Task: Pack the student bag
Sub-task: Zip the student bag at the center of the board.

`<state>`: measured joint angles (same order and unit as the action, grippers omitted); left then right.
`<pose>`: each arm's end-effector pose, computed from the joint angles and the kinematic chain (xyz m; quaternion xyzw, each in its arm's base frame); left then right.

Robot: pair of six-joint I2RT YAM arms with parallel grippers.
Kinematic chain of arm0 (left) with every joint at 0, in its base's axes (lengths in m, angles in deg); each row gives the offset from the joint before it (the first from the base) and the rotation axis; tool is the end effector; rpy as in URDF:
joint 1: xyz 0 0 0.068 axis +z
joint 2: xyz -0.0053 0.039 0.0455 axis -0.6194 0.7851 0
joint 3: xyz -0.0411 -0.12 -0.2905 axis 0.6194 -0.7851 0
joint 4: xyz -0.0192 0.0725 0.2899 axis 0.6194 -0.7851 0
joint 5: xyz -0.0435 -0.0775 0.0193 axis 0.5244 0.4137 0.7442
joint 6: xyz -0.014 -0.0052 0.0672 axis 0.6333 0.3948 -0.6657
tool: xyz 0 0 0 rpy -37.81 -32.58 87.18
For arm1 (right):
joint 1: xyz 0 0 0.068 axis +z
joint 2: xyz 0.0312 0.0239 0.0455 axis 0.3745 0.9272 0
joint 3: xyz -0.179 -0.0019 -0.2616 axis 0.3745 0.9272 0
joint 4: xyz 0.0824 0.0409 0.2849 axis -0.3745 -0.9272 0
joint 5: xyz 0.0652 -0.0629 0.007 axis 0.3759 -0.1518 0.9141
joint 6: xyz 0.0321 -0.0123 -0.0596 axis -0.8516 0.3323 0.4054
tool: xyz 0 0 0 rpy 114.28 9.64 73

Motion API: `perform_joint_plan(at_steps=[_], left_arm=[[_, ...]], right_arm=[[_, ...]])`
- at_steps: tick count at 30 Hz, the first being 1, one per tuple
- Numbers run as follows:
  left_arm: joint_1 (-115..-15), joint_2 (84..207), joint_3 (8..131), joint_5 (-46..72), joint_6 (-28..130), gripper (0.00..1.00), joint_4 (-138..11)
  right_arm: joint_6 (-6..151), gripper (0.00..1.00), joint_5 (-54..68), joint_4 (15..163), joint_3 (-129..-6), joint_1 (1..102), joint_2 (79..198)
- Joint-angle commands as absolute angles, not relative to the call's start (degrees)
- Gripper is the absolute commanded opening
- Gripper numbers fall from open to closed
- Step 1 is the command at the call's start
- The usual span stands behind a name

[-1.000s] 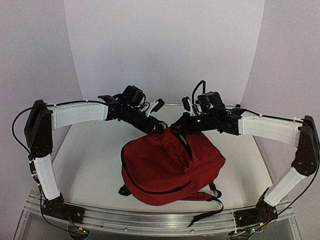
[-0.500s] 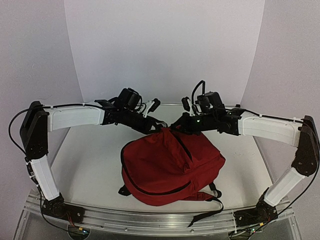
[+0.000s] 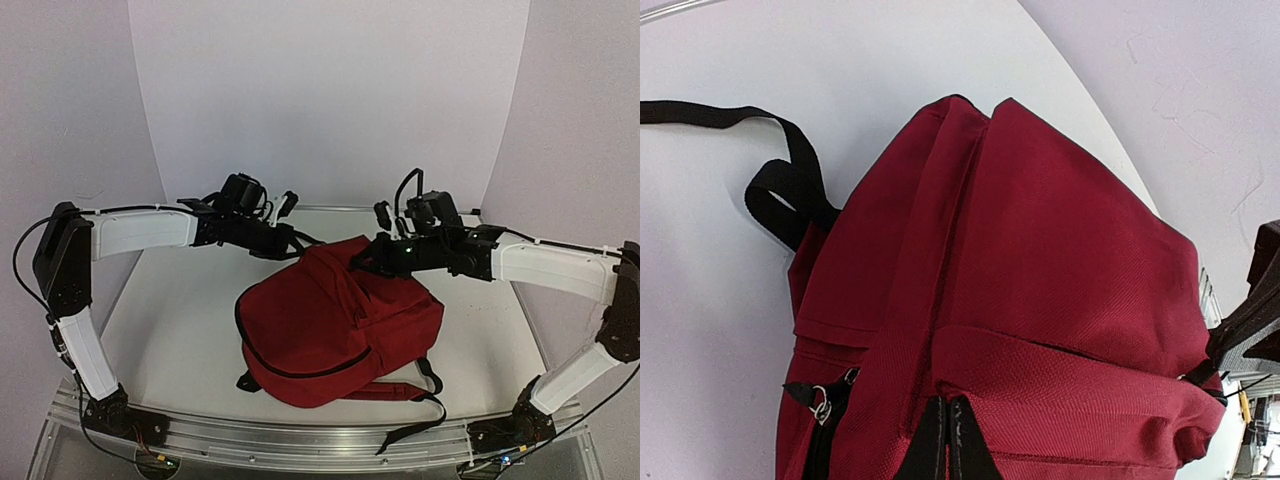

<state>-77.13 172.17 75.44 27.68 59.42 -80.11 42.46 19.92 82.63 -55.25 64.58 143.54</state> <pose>0.3509 -0.3106 0.2738 0.2309 0.8572 -0.3642 0.2815 0.2766 0.2806 0.3073 -0.1332 0.8446 0.4346 0.2829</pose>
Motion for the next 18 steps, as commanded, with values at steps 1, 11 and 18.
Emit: perform_joint_plan(at_steps=[1,11,18], left_arm=[[-72.4,171.1,76.3,21.9,62.3,0.0,-79.1],[-69.2,172.6,77.9,19.5,66.4,0.0,-78.4],[-67.9,173.8,79.2,20.6,68.2,0.0,-77.7]], right_arm=[[40.7,0.0,20.2,83.0,-52.3,64.6,138.2],[38.5,0.0,21.9,81.3,-44.1,64.7,130.2],[38.4,0.0,22.7,80.3,-39.3,64.6,128.5]])
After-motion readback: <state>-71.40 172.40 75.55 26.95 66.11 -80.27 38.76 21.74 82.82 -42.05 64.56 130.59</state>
